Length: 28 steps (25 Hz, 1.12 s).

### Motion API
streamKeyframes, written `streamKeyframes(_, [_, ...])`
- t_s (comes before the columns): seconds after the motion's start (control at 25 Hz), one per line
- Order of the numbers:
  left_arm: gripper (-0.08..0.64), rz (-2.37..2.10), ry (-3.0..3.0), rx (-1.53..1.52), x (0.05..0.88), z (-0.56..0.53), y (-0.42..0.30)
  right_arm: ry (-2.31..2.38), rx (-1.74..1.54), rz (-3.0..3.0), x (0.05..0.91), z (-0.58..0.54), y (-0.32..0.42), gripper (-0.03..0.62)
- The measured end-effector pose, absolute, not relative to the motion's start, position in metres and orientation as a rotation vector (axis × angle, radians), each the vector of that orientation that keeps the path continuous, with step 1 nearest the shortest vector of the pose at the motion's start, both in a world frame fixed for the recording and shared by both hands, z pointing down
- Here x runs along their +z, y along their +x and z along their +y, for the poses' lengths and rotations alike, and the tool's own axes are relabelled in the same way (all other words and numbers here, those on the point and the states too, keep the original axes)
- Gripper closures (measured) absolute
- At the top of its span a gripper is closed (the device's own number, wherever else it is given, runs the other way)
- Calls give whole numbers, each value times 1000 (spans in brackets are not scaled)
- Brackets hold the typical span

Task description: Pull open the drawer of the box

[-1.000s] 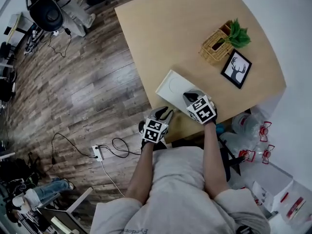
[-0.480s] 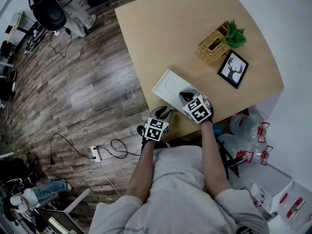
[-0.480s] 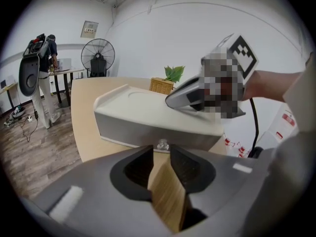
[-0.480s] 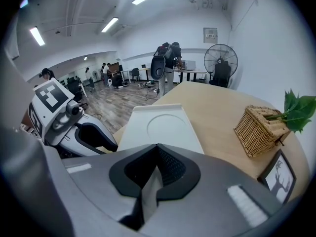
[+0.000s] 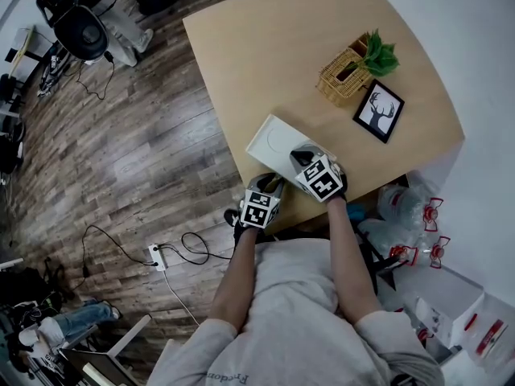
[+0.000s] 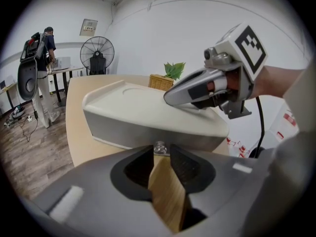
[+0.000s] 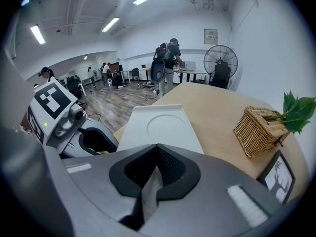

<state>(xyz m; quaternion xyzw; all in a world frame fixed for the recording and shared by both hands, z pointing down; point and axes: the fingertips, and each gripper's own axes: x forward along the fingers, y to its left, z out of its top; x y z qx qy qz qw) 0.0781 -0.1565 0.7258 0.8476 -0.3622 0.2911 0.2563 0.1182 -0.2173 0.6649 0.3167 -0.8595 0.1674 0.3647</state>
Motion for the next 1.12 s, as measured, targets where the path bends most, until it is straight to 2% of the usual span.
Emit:
streamKeyframes(0.36, [431, -1003, 2289, 784, 722, -160, 76, 817, 422, -2212, 665, -217, 117, 591])
streamKeyframes(1.12, [433, -1012, 2285, 843, 722, -146, 66, 821, 415, -2213, 664, -218, 117, 591])
